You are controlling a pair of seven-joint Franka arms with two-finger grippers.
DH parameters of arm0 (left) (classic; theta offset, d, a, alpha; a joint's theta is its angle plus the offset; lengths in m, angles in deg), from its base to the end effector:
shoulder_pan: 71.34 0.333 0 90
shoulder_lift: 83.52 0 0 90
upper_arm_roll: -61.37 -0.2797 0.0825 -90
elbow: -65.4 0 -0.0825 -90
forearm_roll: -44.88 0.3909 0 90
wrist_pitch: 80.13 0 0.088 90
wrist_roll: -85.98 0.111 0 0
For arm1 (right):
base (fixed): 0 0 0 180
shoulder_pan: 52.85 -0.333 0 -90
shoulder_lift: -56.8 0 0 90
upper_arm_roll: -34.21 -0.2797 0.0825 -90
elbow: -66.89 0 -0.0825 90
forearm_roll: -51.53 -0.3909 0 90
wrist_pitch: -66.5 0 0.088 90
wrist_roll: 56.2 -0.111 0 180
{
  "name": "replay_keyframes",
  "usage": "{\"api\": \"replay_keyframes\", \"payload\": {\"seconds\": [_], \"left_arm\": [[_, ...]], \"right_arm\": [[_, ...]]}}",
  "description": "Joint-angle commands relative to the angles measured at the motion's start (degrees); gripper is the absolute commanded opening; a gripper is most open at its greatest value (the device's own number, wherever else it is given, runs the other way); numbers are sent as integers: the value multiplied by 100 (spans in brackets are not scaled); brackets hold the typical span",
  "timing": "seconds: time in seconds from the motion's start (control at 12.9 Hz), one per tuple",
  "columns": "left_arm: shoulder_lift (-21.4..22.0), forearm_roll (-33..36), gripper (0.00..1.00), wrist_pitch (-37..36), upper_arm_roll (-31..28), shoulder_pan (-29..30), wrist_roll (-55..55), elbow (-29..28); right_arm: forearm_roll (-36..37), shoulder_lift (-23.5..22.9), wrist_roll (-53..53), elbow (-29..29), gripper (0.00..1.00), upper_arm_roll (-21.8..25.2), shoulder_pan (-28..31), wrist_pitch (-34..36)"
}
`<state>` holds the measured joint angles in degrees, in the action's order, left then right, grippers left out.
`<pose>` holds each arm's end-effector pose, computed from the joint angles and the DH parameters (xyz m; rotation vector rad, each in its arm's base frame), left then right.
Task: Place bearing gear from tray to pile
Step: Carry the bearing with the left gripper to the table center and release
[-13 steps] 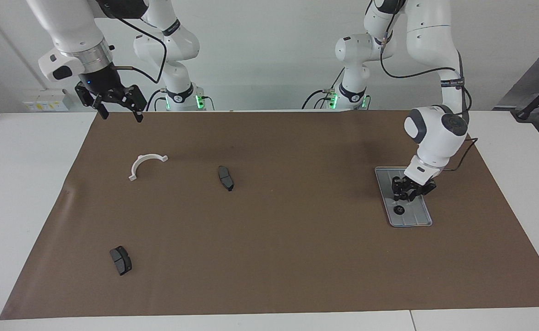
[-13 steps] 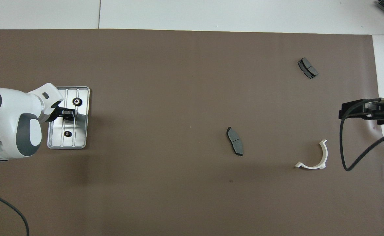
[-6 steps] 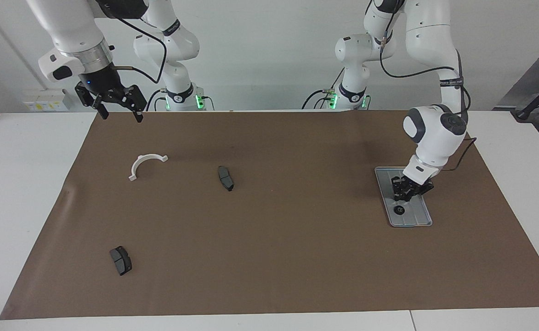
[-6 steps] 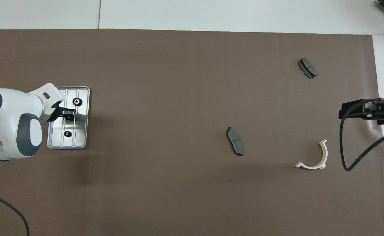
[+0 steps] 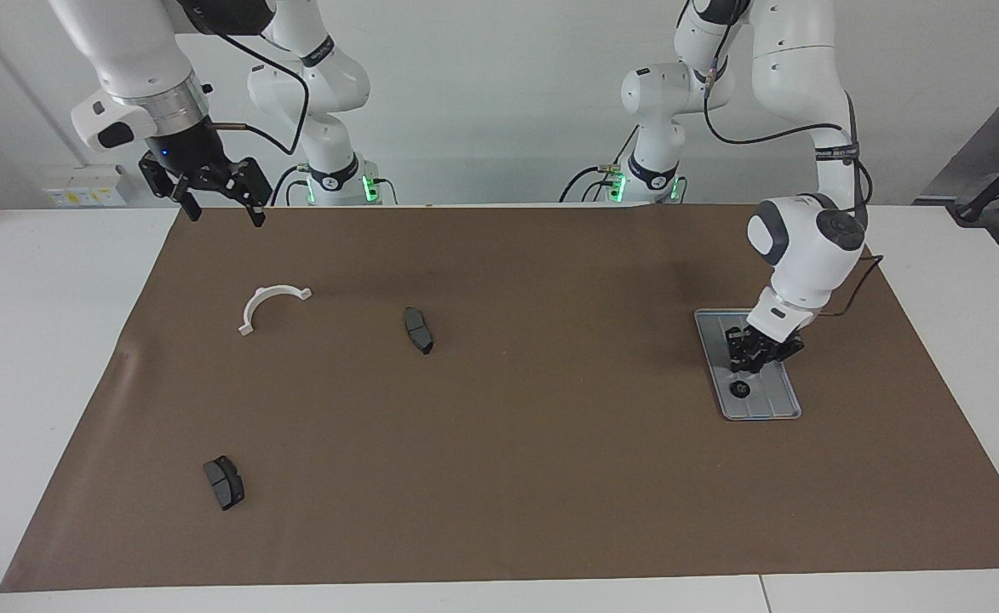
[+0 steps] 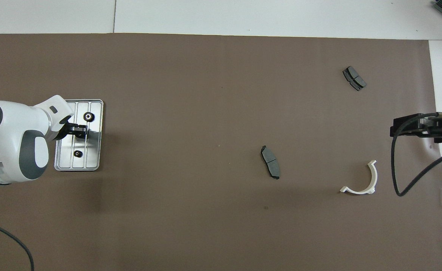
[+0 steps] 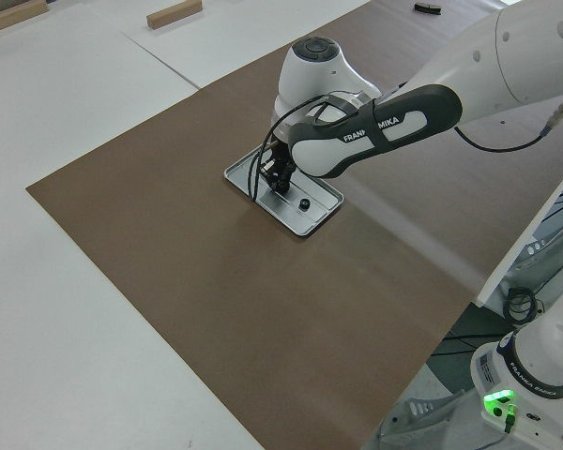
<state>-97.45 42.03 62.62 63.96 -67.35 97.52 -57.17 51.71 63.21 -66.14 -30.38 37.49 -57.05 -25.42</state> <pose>0.5757 0.0142 0.2572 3.0989 -0.2128 0.1761 0.5329 0.0068 0.5873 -3.1268 0.2460 -0.0281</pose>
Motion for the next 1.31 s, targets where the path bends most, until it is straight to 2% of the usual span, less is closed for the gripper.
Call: {"api": "replay_keyframes", "payload": {"seconds": [0.0,0.15,0.39,1.0,1.24], "left_arm": [[-118,4,24,-622,-84,-4,-20,521],[-258,4,24,-1194,-75,-39,-247,1119],[-276,4,24,-1538,-66,-433,-879,1463],[-224,4,25,-1364,-75,-2480,-4236,1385],[-285,4,30,-837,-75,-3131,-5116,1236]], "right_arm": [[-168,89,133,-46,100,5,24,86],[-168,98,133,-46,100,5,24,86],[-168,98,133,-46,100,5,24,86],[-168,89,133,-46,100,5,24,86],[-168,98,133,-46,100,5,24,86]]}}
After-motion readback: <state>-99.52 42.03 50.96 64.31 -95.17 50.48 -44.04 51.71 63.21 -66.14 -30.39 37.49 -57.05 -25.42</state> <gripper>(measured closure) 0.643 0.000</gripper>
